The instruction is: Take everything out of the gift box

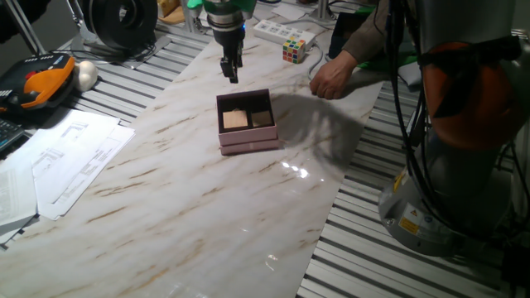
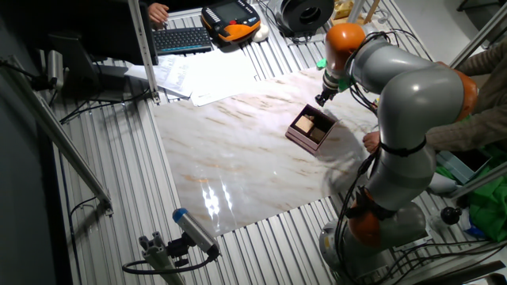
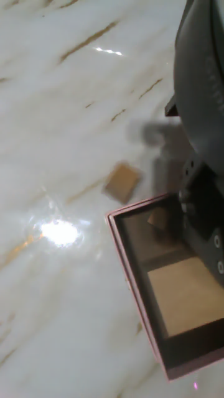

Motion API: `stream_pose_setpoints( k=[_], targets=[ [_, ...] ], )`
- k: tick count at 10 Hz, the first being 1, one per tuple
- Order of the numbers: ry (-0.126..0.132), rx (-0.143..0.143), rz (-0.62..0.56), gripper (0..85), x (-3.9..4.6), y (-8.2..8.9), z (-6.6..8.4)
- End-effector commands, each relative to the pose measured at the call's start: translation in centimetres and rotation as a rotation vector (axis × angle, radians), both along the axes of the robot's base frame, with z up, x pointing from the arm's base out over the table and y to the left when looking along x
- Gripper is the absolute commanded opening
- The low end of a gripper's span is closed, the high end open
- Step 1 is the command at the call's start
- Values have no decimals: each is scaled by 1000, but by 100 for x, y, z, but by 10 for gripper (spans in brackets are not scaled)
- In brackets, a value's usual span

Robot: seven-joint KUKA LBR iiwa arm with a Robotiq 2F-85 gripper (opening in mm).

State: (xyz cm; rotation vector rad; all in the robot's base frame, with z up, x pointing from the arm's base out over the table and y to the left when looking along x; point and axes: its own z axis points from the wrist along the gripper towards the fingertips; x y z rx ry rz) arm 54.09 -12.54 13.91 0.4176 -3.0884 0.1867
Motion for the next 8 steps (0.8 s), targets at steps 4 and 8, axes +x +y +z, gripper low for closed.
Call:
stream_pose_setpoints(
  k=[4, 8],
  targets=[
    [70, 25, -32, 510, -179, 512, 54],
    [90, 23, -45, 680, -266, 788, -118]
  ],
)
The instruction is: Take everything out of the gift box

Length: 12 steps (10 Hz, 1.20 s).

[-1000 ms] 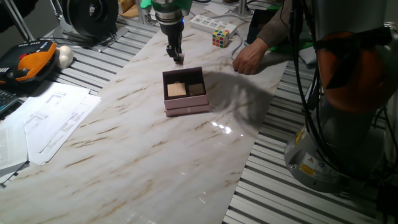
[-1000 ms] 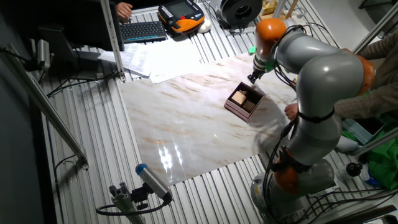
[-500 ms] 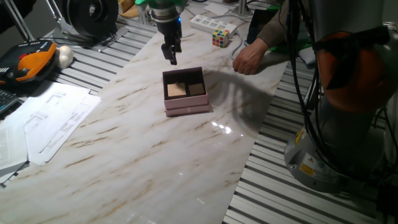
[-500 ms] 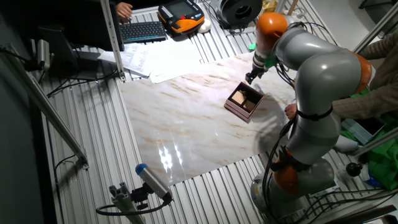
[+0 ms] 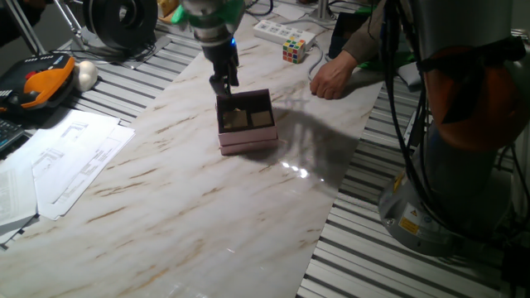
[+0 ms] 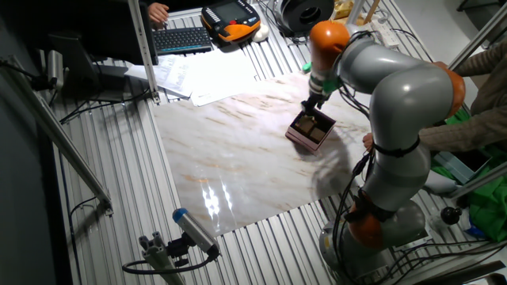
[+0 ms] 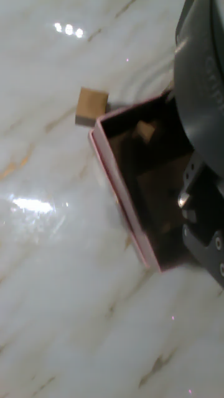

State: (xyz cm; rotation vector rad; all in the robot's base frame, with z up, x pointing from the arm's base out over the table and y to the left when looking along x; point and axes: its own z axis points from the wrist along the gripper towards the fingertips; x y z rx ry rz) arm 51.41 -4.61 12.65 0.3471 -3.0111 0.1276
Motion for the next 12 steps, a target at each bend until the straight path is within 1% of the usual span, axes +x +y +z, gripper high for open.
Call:
stream_pose_setpoints(
  k=[1, 3, 4, 8, 9, 12],
  targets=[
    [0, -1, -2, 680, -13, 43, -45],
    [-8, 3, -5, 680, -52, 69, -156],
    [0, 20, -5, 680, -68, 102, -236],
    [-6, 25, -18, 680, -162, 206, -377],
    [-9, 22, -18, 680, -173, 218, -401],
    [-14, 28, -9, 680, -147, 195, -463]
  ],
)
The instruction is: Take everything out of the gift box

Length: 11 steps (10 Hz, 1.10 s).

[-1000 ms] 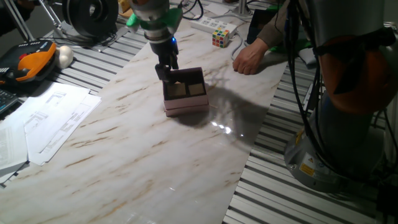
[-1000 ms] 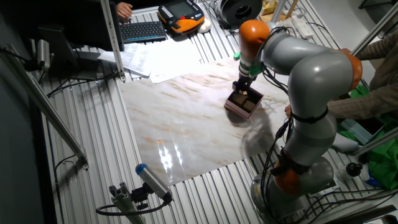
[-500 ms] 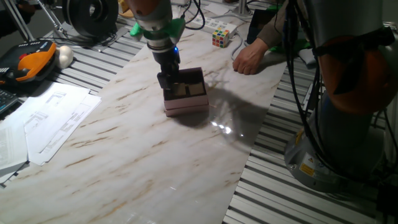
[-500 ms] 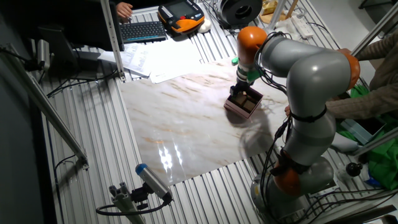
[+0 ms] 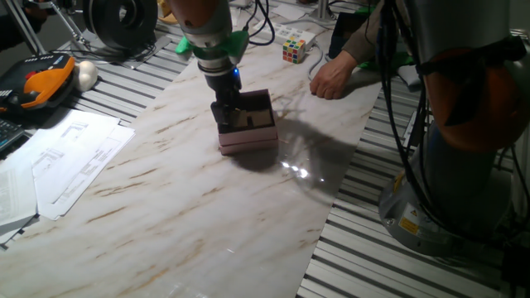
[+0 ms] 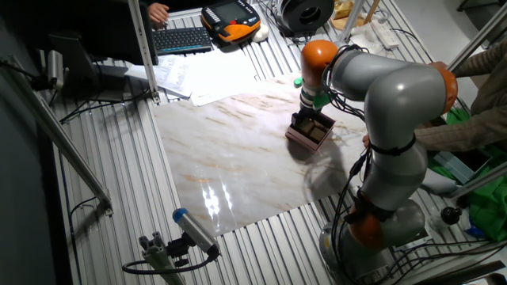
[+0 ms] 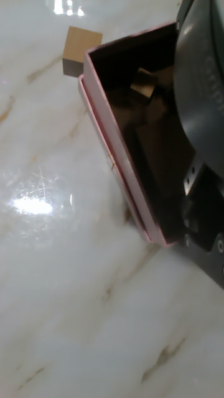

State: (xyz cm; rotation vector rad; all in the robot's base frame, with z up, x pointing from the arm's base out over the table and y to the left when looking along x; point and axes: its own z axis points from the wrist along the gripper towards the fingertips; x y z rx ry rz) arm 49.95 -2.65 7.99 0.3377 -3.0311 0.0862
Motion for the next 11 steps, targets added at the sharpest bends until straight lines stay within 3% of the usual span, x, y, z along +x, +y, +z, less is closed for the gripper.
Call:
stream_pose_setpoints(
  k=[1, 7, 9, 10, 11],
  targets=[
    [0, 3, 0, 680, 2, 2, -27],
    [-19, 2, 7, 680, -22, 40, -98],
    [-18, 8, 48, 340, -18, 40, -107],
    [-16, 3, 74, 340, -14, 39, -106],
    [-7, -3, 100, 170, -3, 33, -85]
  ],
)
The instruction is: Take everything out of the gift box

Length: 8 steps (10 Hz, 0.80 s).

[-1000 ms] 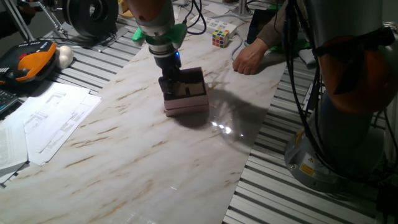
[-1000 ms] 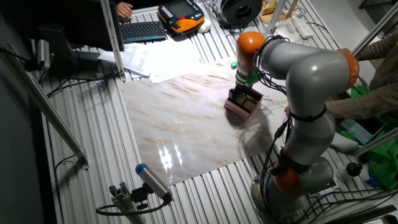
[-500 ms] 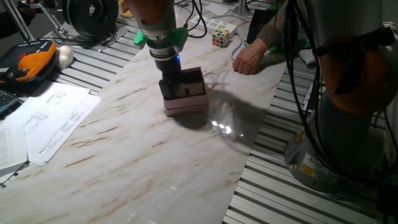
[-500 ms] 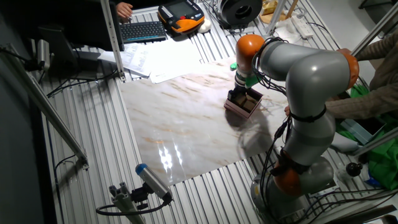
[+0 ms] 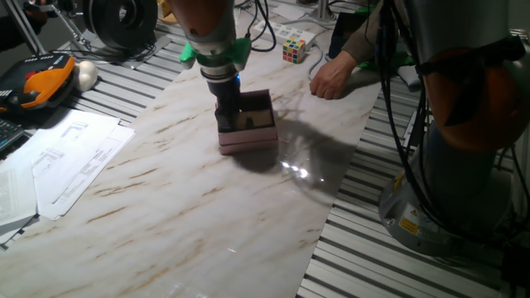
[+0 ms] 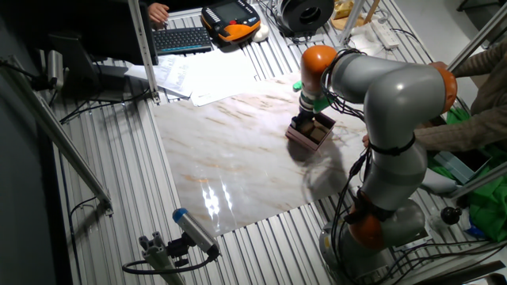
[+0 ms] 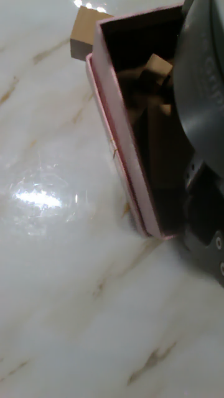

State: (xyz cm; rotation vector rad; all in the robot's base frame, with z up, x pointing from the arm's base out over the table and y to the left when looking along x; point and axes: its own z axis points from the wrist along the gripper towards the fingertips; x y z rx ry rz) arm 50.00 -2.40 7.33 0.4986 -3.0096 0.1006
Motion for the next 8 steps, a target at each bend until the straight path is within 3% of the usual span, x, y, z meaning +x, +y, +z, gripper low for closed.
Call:
stream_pose_setpoints(
  k=[1, 2, 5, 6, 8],
  targets=[
    [18, -3, 14, 0, 24, -18, 43],
    [52, 1, 27, 0, 65, -62, 139],
    [77, -17, 50, 0, 165, -293, 520],
    [81, -16, 56, 0, 196, -460, 704],
    [65, -15, 88, 0, 287, -719, 809]
  ],
)
